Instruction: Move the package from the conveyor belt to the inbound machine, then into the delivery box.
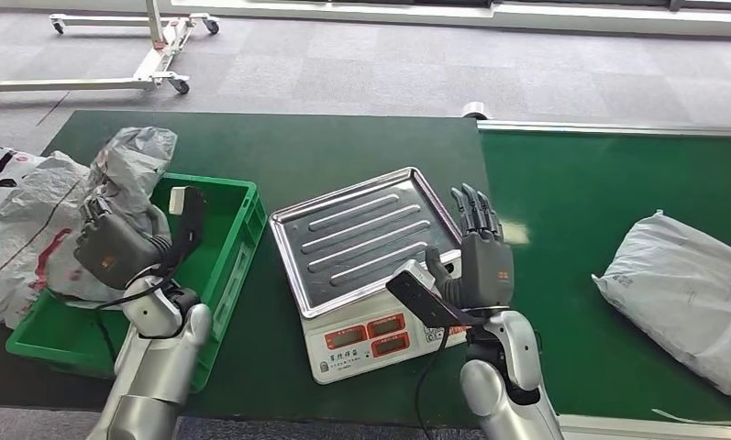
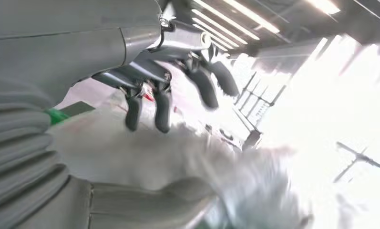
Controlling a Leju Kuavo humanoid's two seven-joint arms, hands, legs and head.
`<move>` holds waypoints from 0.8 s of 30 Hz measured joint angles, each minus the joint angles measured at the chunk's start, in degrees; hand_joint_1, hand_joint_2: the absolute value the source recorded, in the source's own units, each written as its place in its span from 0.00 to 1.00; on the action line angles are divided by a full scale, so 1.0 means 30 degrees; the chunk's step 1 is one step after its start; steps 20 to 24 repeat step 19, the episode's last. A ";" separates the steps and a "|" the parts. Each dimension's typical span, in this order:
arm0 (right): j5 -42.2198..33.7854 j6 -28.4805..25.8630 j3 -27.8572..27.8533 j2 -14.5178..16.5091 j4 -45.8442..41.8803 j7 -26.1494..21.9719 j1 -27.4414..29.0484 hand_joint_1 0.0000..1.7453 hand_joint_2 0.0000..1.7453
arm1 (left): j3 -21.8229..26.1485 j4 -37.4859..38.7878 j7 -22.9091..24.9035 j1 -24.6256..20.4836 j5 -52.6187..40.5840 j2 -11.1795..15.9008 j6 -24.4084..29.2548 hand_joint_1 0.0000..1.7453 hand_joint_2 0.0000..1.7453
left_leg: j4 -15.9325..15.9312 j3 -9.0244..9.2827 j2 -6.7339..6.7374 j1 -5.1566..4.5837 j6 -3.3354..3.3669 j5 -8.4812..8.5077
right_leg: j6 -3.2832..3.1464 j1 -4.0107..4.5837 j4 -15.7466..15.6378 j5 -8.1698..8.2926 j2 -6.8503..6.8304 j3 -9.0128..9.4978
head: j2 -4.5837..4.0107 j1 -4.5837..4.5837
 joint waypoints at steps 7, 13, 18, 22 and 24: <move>0.0144 -0.0011 -0.0013 -0.0035 -0.0077 0.0071 0.0322 0.00 1.00 | -0.0081 0.1676 -0.3163 0.0095 -0.0006 0.0375 0.0031 0.00 0.00 | 0.0011 -0.0037 -0.0014 -0.0023 0.0015 -0.0018 | 0.0025 -0.0018 -0.0007 -0.0001 -0.0002 -0.0034 | 0.0000 -0.0009; 0.0173 -0.0011 -0.0013 -0.0033 -0.0077 0.0055 0.0343 0.00 1.00 | 0.0649 0.1681 -0.5050 0.0273 -0.0004 -0.0262 0.0062 0.00 0.00 | 0.0011 -0.0038 -0.0013 -0.0026 0.0017 -0.0020 | 0.0025 -0.0020 -0.0009 0.0000 0.0003 -0.0036 | 0.0000 -0.0007; 0.0193 0.0029 -0.0015 -0.0033 -0.0077 0.0060 0.0379 0.00 1.00 | 0.1312 0.0665 -0.7791 0.0726 0.0933 -0.0940 0.0069 0.00 0.00 | 0.0011 -0.0037 -0.0013 -0.0024 0.0015 -0.0018 | 0.0024 -0.0005 -0.0008 0.0000 0.0003 -0.0039 | 0.0000 -0.0009; 0.0197 0.0038 -0.0015 -0.0035 -0.0077 0.0062 0.0387 0.00 1.00 | 0.1421 0.0402 -0.8388 0.0816 0.1214 -0.1060 0.0069 0.00 0.00 | 0.0011 -0.0037 -0.0013 -0.0024 0.0015 -0.0018 | 0.0024 -0.0004 -0.0008 0.0000 0.0003 -0.0039 | 0.0000 -0.0008; 0.0197 0.0038 -0.0015 -0.0035 -0.0077 0.0062 0.0387 0.00 1.00 | 0.1421 0.0402 -0.8388 0.0816 0.1214 -0.1060 0.0069 0.00 0.00 | 0.0011 -0.0037 -0.0013 -0.0024 0.0015 -0.0018 | 0.0024 -0.0004 -0.0008 0.0000 0.0003 -0.0039 | 0.0000 -0.0008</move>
